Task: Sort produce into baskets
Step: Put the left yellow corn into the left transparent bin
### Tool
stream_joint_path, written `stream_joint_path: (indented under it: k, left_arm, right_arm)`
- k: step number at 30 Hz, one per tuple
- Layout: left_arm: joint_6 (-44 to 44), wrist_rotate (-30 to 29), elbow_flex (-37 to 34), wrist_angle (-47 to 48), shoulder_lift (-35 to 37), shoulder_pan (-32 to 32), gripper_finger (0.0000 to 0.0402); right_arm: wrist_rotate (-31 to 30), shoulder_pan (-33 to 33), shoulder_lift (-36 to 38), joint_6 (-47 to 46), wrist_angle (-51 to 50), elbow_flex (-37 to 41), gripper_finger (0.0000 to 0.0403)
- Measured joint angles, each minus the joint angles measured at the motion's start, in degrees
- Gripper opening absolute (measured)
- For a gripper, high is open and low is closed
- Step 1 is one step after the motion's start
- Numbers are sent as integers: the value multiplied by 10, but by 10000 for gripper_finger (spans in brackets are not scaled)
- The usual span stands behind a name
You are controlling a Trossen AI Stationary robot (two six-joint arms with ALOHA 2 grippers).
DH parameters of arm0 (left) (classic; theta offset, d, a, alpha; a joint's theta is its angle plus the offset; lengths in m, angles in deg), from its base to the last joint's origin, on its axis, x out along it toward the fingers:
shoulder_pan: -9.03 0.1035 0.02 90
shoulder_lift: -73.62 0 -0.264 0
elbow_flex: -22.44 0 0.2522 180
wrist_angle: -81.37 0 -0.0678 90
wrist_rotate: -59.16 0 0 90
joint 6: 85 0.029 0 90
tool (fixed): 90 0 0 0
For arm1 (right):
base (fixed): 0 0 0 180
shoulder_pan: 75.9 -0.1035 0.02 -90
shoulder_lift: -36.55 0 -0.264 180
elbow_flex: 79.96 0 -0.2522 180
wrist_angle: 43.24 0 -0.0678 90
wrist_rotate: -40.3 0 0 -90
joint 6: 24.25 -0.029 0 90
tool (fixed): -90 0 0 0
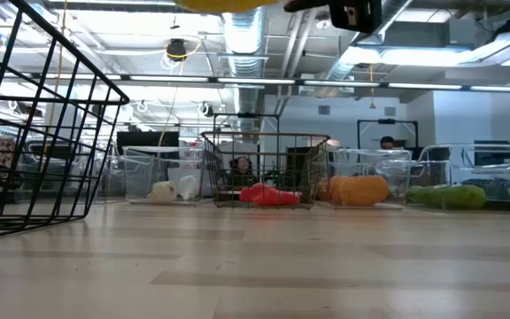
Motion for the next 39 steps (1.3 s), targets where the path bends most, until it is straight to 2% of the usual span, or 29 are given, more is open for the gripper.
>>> stream_joint_path:
  k: [3, 9, 16, 24, 33, 39]
  left_arm:
    - [-7, -1, 0, 22, 0, 1, 110]
    - [-46, -19, 0, 123, 0, 9, 110]
    - [-95, -53, 0, 275, 17, 52, 110]
    - [-165, -80, -33, 382, 115, 154, 110]
    - [-186, -75, -158, 369, 270, 317, 110]
    - [-189, -74, -234, 368, 317, 392, 115]
  right_arm:
    - [-14, 10, 19, 0, -47, 0, 228]
    - [-26, 18, 53, 0, -120, 0, 228]
    - [-32, 10, 61, 0, -135, 0, 228]
    - [-33, 0, 52, 0, -141, 0, 228]
    - [-34, -2, 48, 0, -139, 0, 228]
    - [-34, -2, 48, -1, -139, 0, 228]
